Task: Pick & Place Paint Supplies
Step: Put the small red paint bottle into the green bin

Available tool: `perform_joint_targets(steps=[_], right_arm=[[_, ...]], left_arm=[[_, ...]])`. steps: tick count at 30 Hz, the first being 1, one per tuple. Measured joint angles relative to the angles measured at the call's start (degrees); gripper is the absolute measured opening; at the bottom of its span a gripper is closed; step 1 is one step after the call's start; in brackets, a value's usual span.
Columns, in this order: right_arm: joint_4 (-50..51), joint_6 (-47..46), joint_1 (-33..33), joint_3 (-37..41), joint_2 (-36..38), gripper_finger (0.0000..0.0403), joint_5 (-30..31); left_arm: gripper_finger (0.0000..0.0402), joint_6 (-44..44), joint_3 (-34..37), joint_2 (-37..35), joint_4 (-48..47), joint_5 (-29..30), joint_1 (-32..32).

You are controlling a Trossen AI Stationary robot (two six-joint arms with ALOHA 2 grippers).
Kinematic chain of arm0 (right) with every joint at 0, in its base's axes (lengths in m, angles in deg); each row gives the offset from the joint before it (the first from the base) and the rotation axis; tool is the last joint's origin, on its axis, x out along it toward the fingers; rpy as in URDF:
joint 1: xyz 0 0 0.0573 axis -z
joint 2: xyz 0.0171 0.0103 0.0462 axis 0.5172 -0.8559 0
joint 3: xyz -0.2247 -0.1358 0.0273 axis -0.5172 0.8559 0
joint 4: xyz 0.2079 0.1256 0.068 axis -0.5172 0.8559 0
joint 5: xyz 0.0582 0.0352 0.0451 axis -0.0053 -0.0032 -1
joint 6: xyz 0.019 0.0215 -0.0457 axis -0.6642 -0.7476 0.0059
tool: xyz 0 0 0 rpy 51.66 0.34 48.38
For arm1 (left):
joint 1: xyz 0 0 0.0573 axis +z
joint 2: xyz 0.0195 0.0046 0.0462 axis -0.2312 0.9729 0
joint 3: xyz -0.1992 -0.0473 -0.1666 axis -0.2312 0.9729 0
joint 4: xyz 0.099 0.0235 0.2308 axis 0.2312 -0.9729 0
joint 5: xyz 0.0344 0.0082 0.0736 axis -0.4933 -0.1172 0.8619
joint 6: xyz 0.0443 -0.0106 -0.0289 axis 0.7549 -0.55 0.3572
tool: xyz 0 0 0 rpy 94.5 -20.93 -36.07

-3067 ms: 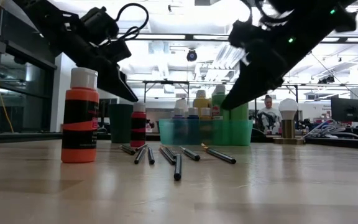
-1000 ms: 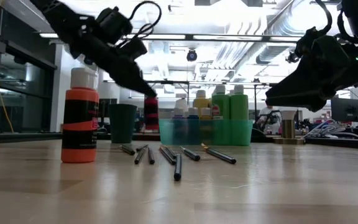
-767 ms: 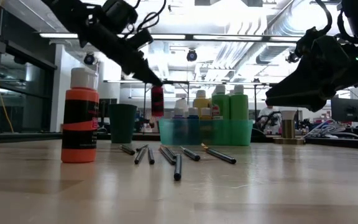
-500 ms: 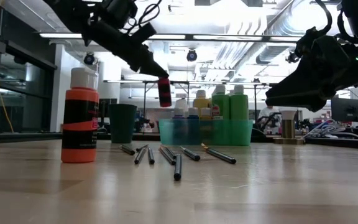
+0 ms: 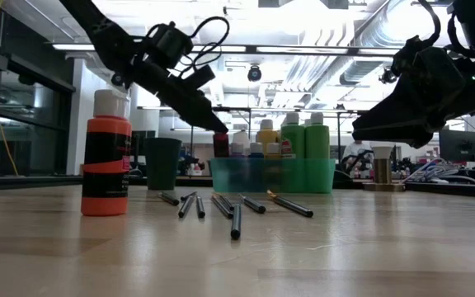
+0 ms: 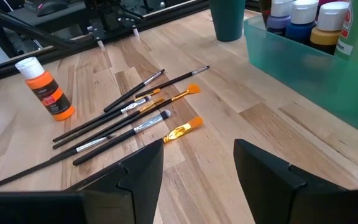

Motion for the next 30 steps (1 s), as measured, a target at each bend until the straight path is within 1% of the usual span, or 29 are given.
perform_joint_targets(steps=[4, 9, 13, 25, 30], right_arm=[[0.02, 0.0, 0.0, 0.0, 0.0, 0.0189, 0.71], [-0.03, 0.0, 0.0, 0.0, 0.0, 0.0189, 1.19], [-0.05, 0.0, 0.0, 0.0, 0.0, 0.0189, 1.3], [-0.11, 0.0, 0.0, 0.0, 0.0, 0.0189, 2.45], [-0.15, 0.0, 0.01, 0.0, 0.0, 0.0189, 2.49]], left_arm=[[0.0122, -3.63, 0.0, 0.0, -1.56, -2.55, 0.8], [0.0122, -5.57, 0.0, 0.0, -3.16, -2.69, 0.63], [0.0122, -6.68, 0.0, 0.0, -3.86, -4.87, 0.67], [0.0122, -7.09, 0.0, 0.0, -3.02, -5.01, 0.67], [0.0122, -7.23, -3.35, 0.07, -8.53, -5.12, 0.67]])
